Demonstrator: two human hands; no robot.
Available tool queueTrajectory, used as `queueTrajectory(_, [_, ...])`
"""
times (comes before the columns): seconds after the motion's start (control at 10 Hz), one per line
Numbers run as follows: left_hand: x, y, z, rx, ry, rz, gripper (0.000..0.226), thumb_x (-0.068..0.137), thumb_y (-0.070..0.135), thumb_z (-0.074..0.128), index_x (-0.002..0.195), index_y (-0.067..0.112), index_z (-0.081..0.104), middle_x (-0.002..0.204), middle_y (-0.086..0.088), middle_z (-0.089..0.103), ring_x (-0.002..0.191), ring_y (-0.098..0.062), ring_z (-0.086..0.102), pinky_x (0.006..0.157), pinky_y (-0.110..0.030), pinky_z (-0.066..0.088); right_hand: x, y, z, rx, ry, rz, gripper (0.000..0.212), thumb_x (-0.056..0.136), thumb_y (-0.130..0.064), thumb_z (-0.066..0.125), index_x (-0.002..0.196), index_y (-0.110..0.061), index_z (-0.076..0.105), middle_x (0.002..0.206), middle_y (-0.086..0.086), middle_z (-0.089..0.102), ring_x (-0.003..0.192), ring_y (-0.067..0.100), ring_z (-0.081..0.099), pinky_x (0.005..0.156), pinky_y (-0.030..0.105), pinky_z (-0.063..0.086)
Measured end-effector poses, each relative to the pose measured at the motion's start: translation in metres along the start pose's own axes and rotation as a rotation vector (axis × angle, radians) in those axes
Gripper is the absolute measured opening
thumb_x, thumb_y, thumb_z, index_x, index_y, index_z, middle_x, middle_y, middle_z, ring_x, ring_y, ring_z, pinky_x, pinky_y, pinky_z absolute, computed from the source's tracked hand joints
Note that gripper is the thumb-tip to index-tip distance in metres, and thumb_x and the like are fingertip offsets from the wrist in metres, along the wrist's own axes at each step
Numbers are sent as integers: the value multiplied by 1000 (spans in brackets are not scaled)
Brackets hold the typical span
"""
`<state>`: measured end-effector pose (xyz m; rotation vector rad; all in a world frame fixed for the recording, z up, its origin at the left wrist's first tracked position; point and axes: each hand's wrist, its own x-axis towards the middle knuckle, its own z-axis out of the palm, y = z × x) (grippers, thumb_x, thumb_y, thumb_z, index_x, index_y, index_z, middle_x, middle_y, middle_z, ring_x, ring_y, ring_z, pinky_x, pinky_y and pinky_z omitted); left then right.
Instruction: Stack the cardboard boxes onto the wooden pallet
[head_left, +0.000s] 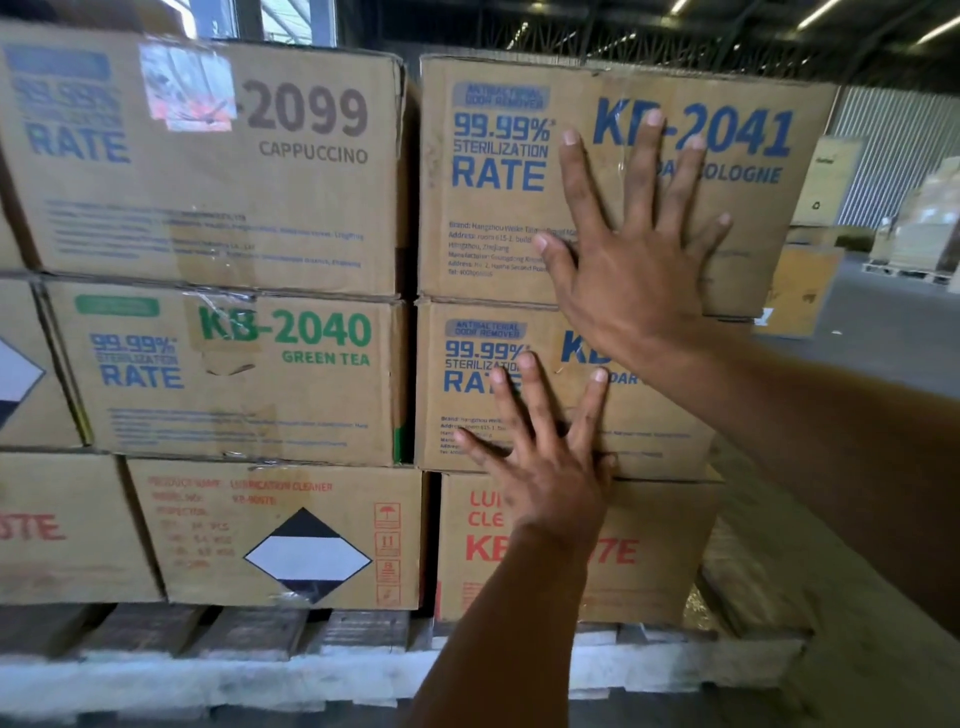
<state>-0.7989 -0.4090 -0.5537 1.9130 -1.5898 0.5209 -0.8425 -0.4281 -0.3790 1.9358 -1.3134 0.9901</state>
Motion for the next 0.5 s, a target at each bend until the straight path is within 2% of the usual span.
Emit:
queueTrajectory(0.1, [-4,-3,-7,30,-21,19,97,94,58,46,145,42,-36,149,-22,-46,136,-47,-42,96,-85,-2,-3,7,-9,15,-60,-30,79,96,-64,39,157,-42,-6,166,16,-18,149,50,-14,103,83,13])
queueTrajectory(0.2, [-8,-9,-24,13,-83,77,91,97,56,39,145,39,-37,145,-20,-52,134,-45,-46,103,-82,7,-10,15,-23,48,-155,-70,82,94,-65,43,159,-39,0,167,12,-14,151,45,-11,113,74,15])
queueTrajectory(0.3, [-20,-20,-47,21,-160,137,94,97,54,42,148,35,-34,150,-20,-45,141,-45,-35,109,-74,10,-25,20,-46,154,-266,-21,78,95,-62,45,159,-35,10,168,11,0,153,38,5,121,57,18])
queueTrajectory(0.4, [-32,-32,-76,121,-299,203,84,100,42,44,157,22,-15,162,-25,-8,148,-45,6,112,-66,21,-52,17,-75,265,-237,121,65,96,-46,57,154,-24,36,164,18,17,150,34,19,119,40,22])
queueTrajectory(0.5, [-51,-48,-101,271,-533,255,63,94,15,60,149,6,31,145,-23,35,131,-39,42,99,-54,44,-82,21,-111,355,-111,234,45,93,-16,64,137,-15,59,146,18,41,131,32,48,108,32,37])
